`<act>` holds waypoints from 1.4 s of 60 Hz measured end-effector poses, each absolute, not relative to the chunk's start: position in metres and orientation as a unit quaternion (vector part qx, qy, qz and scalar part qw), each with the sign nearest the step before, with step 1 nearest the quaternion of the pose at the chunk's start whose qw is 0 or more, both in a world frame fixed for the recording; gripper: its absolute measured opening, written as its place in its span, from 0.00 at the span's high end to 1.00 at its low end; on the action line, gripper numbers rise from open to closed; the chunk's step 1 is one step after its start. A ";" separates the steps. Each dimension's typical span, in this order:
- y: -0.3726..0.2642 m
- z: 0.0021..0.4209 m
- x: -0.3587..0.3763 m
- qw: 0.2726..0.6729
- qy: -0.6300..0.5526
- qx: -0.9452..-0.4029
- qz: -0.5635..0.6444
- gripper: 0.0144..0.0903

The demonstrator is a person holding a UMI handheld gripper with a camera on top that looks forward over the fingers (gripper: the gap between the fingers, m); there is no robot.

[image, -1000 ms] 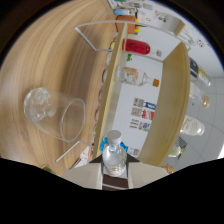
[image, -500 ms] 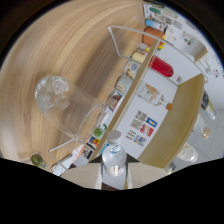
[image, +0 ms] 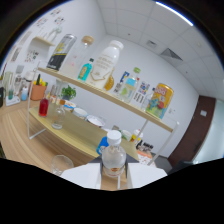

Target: Make me a cup of Mojito.

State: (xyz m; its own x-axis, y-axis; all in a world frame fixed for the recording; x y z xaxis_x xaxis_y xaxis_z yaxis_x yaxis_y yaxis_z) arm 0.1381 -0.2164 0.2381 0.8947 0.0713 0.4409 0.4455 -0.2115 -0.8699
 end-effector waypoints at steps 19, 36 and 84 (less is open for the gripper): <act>-0.210 0.097 0.157 0.525 -0.018 -0.851 0.000 0.74; -0.210 0.031 0.163 0.466 -0.015 -0.884 0.016 0.74; -0.247 0.093 0.171 0.499 0.019 -0.866 -0.036 0.11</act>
State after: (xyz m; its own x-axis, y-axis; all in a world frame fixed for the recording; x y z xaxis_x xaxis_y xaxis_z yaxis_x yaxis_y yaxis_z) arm 0.1706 -0.2475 0.0925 0.9967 -0.0694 0.0429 0.0023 -0.5022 -0.8647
